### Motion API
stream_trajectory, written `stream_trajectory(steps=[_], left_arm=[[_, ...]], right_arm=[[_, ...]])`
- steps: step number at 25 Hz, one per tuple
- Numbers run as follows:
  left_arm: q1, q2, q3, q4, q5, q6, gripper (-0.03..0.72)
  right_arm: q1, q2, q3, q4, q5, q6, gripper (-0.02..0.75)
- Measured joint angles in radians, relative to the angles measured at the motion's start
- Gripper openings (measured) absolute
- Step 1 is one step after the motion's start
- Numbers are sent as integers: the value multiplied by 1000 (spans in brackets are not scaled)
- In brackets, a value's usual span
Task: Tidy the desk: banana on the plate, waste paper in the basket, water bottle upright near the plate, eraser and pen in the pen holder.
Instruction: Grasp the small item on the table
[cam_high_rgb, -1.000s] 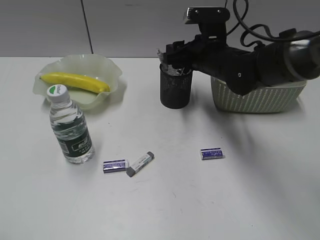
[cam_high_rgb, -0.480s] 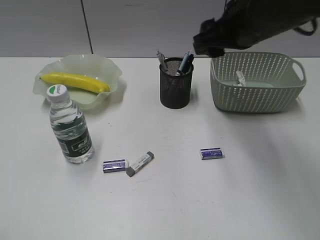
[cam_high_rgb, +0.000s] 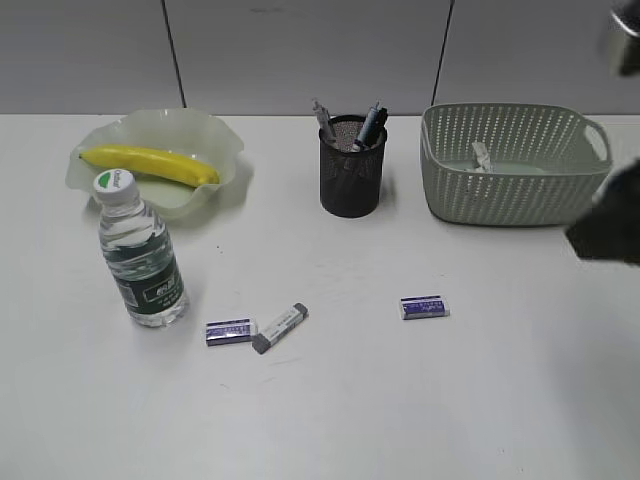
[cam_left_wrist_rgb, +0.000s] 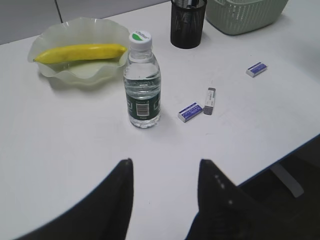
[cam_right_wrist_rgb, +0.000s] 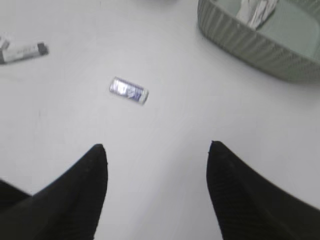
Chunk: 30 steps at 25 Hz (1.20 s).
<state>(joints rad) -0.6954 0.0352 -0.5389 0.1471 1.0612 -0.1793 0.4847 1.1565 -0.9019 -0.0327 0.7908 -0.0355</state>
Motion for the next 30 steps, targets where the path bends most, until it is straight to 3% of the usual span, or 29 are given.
stream_trajectory(steps=[5, 9, 16, 22, 26, 30], left_arm=[[0, 0, 0, 0, 0, 0, 318], [0, 0, 0, 0, 0, 0, 316], [0, 86, 0, -38, -3, 0, 313], [0, 387, -60, -153, -211, 27, 312], [0, 675, -145, -263, -391, 134, 312], [-15, 1015, -302, -353, -453, 270, 312]], right_arm=[[0, -257, 194, 4, 150, 0, 496], [0, -487, 331, 25, 186, 0, 496], [0, -847, 368, 27, 203, -3, 496], [0, -1070, 393, 10, 239, -9, 496], [0, -1137, 393, 8, 240, -10, 496], [0, -1162, 393, 7, 240, -10, 496]])
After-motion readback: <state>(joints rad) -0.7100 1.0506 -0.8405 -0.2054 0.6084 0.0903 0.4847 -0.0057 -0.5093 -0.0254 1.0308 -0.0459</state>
